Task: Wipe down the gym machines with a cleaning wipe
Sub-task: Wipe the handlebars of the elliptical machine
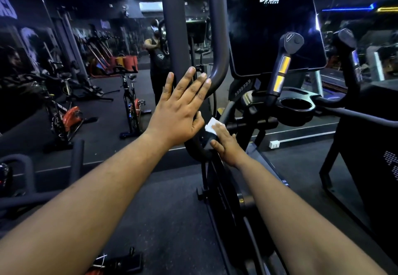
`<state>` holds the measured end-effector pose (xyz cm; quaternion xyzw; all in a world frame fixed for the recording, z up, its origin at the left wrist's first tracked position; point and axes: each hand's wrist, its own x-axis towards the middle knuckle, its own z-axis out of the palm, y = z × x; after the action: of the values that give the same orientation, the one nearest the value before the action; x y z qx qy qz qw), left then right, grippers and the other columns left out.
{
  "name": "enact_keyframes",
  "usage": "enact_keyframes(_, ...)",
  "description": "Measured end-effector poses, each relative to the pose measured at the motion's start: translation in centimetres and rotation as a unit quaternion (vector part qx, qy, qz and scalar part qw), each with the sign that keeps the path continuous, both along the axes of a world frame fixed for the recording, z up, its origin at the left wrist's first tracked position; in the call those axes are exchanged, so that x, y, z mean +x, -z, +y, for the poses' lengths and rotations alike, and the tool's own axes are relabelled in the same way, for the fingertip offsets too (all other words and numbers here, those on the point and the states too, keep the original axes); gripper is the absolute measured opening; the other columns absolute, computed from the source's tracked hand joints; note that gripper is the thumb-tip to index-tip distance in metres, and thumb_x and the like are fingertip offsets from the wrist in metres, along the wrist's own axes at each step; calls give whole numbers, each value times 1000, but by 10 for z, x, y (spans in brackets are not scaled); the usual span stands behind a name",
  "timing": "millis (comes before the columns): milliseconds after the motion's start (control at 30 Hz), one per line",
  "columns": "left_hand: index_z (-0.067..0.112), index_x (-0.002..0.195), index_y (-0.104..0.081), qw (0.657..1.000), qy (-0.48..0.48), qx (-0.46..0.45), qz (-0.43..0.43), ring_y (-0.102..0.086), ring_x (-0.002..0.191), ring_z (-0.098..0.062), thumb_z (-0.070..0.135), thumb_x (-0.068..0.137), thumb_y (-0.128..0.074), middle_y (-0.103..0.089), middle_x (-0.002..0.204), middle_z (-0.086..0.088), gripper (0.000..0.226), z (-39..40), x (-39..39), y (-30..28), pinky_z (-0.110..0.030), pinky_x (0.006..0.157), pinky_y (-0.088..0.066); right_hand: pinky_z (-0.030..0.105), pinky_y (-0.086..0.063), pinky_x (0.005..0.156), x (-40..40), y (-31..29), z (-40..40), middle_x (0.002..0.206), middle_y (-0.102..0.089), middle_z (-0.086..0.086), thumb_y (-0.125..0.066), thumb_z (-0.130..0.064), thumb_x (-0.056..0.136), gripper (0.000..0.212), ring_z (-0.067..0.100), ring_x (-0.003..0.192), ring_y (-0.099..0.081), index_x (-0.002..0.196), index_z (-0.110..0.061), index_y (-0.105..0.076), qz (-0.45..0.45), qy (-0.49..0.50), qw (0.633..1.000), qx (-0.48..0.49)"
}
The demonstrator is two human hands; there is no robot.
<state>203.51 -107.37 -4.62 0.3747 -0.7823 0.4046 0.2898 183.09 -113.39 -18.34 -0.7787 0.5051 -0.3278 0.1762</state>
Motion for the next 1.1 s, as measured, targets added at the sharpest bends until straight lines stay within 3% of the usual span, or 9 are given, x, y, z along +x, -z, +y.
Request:
enact_keyframes(167,12,159,-31,1000,22,6,17,-13,156,-33,26,91,-50,-25,167,-7,72,-2,0,2,-63,123,-14,51,-22,121,15,7,43,157,-43,4,-35,-74,91,80,18,150,-30,144,-16,-55,-68,25,997,-32)
enact_keyframes(267,13,160,-29,999,24,21,12,-11,157,-32,27,94,-47,-24,168,-7,70,-1,2,1,-62,124,-11,38,-32,118,41,16,92,135,-59,-22,-45,-36,106,34,5,130,-52,135,-29,-61,-180,34,978,-100)
enact_keyframes(300,13,160,-29,999,24,25,2,-11,157,-32,29,95,-45,-24,168,-6,68,-3,1,-2,-62,124,-10,33,-36,115,50,16,103,131,-60,-24,-46,-27,106,34,3,126,-55,137,-29,-59,-205,51,970,-124)
enact_keyframes(433,14,162,-22,996,34,37,-79,-9,157,-27,38,106,-29,-17,169,-5,60,-7,18,-18,-61,123,-1,24,-45,108,83,5,115,143,-58,4,-47,-5,101,50,4,128,-56,151,-8,-46,-249,69,947,-193)
enact_keyframes(567,17,163,-8,996,18,79,-38,3,158,-26,46,108,-17,-1,171,-7,63,-8,44,-41,-64,122,3,39,-43,114,87,-4,105,164,-30,13,-36,1,101,57,23,151,-32,156,0,-28,-158,30,944,-289)
enact_keyframes(767,21,162,0,990,45,132,29,9,157,-17,45,107,-18,6,171,-2,63,-9,51,-30,-62,123,6,57,-24,121,70,28,98,170,0,9,-44,-3,93,68,39,154,-13,158,-6,-23,159,44,891,-423)
enact_keyframes(867,18,163,-4,983,84,143,76,6,157,-14,42,108,-23,4,171,0,63,-10,52,-33,-60,124,6,54,-13,125,81,-17,93,170,1,7,-53,-16,98,74,32,156,-5,161,-10,-16,185,83,875,-439)
enact_keyframes(967,19,164,-6,962,121,178,166,7,157,-9,39,109,-27,4,171,4,62,-13,59,-39,-55,125,8,56,-16,124,89,-54,83,169,-7,6,-46,-34,104,58,32,156,-9,156,-10,-34,200,91,863,-455)
enact_keyframes(1100,19,164,-6,967,110,185,138,9,156,-8,37,110,-31,5,171,4,62,-16,65,-33,-54,125,8,54,-22,123,79,-44,80,169,-6,10,-56,-7,100,63,36,156,-8,156,-4,-29,189,49,869,-454)
